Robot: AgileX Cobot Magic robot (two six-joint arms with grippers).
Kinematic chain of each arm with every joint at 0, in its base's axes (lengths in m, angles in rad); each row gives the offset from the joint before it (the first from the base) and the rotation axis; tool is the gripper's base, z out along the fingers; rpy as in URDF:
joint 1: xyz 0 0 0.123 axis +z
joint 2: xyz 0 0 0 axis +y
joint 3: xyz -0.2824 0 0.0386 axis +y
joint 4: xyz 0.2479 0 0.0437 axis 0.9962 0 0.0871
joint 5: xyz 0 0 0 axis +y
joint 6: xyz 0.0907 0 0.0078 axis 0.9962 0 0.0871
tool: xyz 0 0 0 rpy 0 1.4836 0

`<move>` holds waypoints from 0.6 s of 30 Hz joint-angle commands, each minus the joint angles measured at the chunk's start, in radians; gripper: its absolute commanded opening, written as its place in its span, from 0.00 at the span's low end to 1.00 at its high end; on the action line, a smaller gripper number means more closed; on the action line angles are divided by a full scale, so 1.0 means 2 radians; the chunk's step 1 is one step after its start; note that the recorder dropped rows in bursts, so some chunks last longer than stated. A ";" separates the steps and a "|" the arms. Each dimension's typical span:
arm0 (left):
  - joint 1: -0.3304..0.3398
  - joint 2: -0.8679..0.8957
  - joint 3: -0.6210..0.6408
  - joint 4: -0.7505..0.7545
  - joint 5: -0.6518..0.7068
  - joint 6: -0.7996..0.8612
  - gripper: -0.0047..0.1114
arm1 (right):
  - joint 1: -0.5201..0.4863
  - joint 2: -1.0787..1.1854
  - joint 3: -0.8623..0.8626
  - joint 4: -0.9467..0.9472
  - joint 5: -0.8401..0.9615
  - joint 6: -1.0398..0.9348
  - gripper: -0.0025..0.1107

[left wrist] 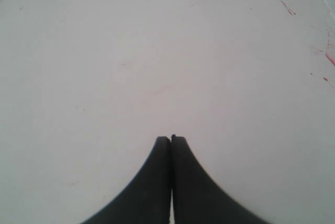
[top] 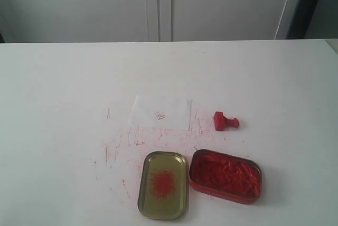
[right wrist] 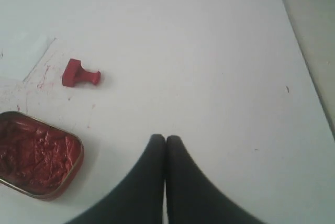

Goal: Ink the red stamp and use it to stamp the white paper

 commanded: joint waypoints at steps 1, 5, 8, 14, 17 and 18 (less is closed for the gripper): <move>-0.001 -0.002 0.003 0.000 0.004 0.000 0.04 | -0.002 -0.043 0.019 -0.002 -0.009 0.002 0.02; -0.001 -0.002 0.003 0.000 0.004 0.000 0.04 | -0.002 -0.057 0.039 -0.002 -0.041 0.003 0.02; -0.001 -0.002 0.003 0.000 0.004 0.000 0.04 | -0.002 -0.056 0.053 -0.003 -0.055 0.003 0.02; -0.001 -0.002 0.003 0.000 0.004 0.000 0.04 | -0.002 -0.056 0.079 -0.003 -0.082 0.003 0.02; -0.001 -0.002 0.003 0.000 0.004 0.000 0.04 | -0.002 -0.056 0.087 -0.003 -0.085 0.003 0.02; -0.001 -0.002 0.003 0.000 0.004 0.000 0.04 | -0.002 -0.056 0.087 -0.003 -0.085 0.003 0.02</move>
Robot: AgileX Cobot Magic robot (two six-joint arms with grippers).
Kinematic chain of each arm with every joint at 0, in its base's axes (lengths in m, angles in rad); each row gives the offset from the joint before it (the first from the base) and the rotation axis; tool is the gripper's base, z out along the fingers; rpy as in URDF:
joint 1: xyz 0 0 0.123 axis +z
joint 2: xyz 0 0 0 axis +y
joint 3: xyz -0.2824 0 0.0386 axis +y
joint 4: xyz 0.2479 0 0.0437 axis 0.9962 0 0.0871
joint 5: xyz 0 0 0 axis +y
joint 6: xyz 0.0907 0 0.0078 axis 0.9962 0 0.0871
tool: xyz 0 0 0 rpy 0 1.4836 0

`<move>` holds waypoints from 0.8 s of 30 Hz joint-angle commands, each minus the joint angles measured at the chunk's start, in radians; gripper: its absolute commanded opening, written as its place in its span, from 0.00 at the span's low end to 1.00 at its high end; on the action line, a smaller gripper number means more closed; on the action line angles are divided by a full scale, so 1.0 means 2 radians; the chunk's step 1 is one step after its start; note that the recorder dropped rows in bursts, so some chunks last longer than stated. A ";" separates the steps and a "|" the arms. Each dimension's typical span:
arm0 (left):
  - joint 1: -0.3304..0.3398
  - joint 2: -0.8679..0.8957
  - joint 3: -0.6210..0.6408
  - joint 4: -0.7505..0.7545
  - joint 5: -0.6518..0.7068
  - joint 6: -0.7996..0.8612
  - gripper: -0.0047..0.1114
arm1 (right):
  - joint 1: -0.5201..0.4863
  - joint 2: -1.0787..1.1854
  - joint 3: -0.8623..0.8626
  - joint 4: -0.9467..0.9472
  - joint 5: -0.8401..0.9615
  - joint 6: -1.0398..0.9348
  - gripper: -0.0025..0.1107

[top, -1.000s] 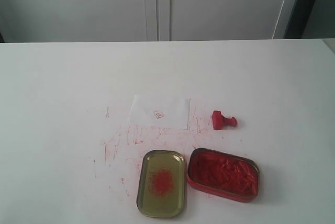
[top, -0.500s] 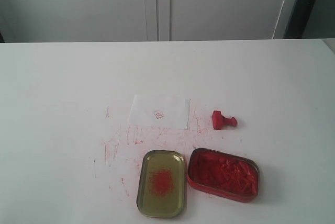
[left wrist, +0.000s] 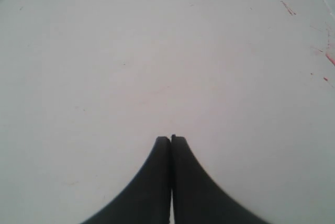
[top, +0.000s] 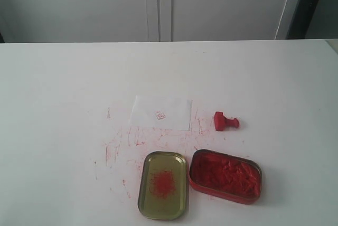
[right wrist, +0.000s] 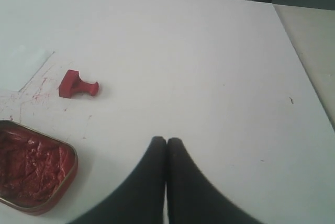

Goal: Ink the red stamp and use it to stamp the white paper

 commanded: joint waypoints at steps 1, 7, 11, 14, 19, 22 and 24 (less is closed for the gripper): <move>-0.001 -0.002 0.003 0.000 0.004 0.000 0.04 | -0.002 -0.002 0.007 -0.002 -0.015 0.000 0.02; -0.001 -0.002 0.003 0.000 0.004 0.000 0.04 | -0.002 -0.002 0.007 -0.002 -0.016 0.000 0.02; -0.001 -0.002 0.003 0.000 0.004 0.000 0.04 | -0.002 -0.002 0.007 -0.001 -0.015 0.000 0.02; -0.001 -0.002 0.003 0.000 0.004 0.000 0.04 | -0.002 -0.002 0.007 -0.001 -0.015 0.000 0.02; -0.001 -0.002 0.003 0.000 0.004 0.000 0.04 | -0.002 -0.003 0.007 -0.001 -0.015 0.000 0.02; -0.001 -0.002 0.003 0.000 0.004 0.000 0.04 | -0.002 -0.006 0.007 -0.001 -0.015 0.000 0.02; -0.001 -0.002 0.003 0.000 0.004 0.000 0.04 | -0.002 -0.024 0.009 -0.001 -0.016 0.000 0.02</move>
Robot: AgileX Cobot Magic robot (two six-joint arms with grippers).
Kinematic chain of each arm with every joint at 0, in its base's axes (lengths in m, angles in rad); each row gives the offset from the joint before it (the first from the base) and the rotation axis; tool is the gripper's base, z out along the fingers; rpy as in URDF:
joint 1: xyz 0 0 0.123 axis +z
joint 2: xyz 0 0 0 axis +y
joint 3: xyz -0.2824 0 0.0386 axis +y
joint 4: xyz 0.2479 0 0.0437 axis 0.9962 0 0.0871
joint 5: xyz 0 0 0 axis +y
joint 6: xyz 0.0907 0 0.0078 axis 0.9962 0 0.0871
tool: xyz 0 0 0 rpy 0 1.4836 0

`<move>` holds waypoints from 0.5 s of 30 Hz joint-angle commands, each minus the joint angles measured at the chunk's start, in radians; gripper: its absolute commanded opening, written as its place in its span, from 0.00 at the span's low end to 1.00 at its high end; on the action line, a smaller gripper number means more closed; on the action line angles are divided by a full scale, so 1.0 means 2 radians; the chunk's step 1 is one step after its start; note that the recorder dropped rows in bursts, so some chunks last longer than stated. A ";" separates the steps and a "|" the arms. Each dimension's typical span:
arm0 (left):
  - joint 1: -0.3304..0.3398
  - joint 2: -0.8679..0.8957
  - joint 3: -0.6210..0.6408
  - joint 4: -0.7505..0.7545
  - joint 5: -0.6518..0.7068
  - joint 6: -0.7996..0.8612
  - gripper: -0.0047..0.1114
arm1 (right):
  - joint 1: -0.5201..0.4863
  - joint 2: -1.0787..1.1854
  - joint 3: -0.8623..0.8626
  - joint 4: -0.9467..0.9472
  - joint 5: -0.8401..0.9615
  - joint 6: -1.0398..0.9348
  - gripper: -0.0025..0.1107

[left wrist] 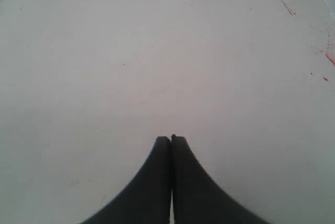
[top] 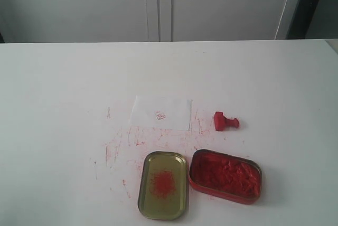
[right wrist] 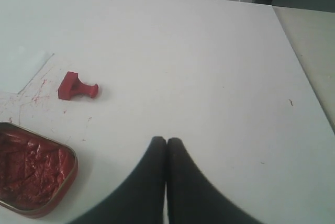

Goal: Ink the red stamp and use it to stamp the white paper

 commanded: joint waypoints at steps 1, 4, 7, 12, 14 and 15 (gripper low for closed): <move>-0.001 -0.002 0.003 0.000 0.004 0.000 0.04 | -0.002 -0.032 0.006 -0.001 -0.009 -0.001 0.02; -0.001 -0.002 0.003 0.000 0.004 0.000 0.04 | -0.002 -0.066 0.007 -0.001 -0.009 -0.001 0.02; -0.001 -0.002 0.003 0.000 0.004 0.000 0.04 | -0.002 -0.099 0.007 -0.001 -0.009 -0.001 0.02; -0.001 -0.002 0.003 0.000 0.004 0.000 0.04 | -0.002 -0.133 0.007 -0.001 -0.009 -0.001 0.02; -0.001 -0.002 0.003 0.000 0.004 0.000 0.04 | -0.002 -0.134 0.007 -0.001 -0.009 -0.001 0.02; -0.001 -0.002 0.003 0.000 0.004 0.000 0.04 | -0.002 -0.134 0.007 -0.001 -0.009 -0.001 0.02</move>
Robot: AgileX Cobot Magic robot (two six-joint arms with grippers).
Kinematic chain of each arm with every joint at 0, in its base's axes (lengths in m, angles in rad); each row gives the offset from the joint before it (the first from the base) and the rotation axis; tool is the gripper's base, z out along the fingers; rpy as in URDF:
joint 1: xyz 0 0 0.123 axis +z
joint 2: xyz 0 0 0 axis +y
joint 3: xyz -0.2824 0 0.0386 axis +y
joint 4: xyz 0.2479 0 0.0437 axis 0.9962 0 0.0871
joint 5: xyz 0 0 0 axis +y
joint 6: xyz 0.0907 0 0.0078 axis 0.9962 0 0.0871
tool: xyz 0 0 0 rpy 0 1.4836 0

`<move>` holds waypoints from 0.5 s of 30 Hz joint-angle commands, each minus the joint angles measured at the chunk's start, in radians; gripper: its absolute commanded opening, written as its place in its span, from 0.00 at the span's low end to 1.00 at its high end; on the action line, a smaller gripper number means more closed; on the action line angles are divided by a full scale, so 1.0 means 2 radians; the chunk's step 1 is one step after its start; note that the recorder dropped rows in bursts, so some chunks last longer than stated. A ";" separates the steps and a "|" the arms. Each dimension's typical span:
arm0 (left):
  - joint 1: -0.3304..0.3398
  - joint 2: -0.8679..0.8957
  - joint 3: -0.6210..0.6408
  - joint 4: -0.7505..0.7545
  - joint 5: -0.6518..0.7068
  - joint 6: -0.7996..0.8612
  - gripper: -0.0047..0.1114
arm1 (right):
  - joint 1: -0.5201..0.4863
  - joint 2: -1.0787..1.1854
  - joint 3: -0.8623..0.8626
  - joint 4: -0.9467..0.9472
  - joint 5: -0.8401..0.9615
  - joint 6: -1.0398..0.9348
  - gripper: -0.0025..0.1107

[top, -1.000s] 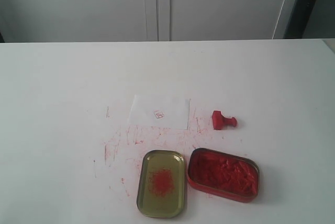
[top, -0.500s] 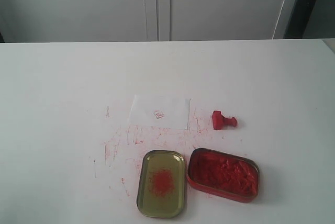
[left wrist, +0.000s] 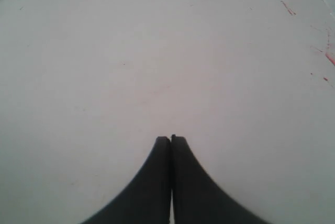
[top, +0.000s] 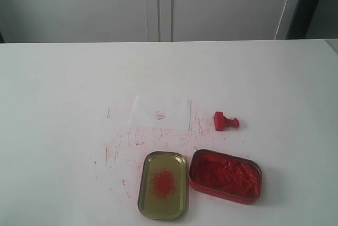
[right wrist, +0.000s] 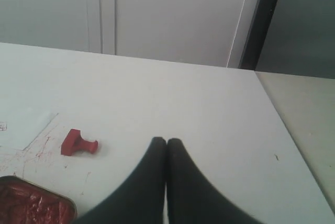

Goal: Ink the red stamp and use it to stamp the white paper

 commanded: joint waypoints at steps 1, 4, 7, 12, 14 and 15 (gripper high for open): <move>-0.001 -0.002 0.003 0.000 0.004 0.000 0.04 | -0.002 -0.006 0.002 -0.001 -0.008 -0.001 0.02; -0.001 -0.002 0.003 0.000 0.004 0.000 0.04 | -0.002 -0.006 0.002 -0.001 -0.009 -0.001 0.02; -0.001 -0.002 0.003 0.000 0.004 0.000 0.04 | -0.001 -0.006 0.002 -0.001 -0.009 -0.001 0.02; -0.001 -0.002 0.003 0.000 0.004 0.000 0.04 | 0.001 -0.006 0.002 -0.001 -0.009 -0.001 0.02; -0.001 -0.002 0.003 0.000 0.004 0.000 0.04 | 0.005 -0.006 0.002 -0.001 -0.009 -0.001 0.02; -0.001 -0.002 0.003 0.000 0.004 0.000 0.04 | 0.005 -0.006 0.002 -0.001 -0.009 -0.001 0.02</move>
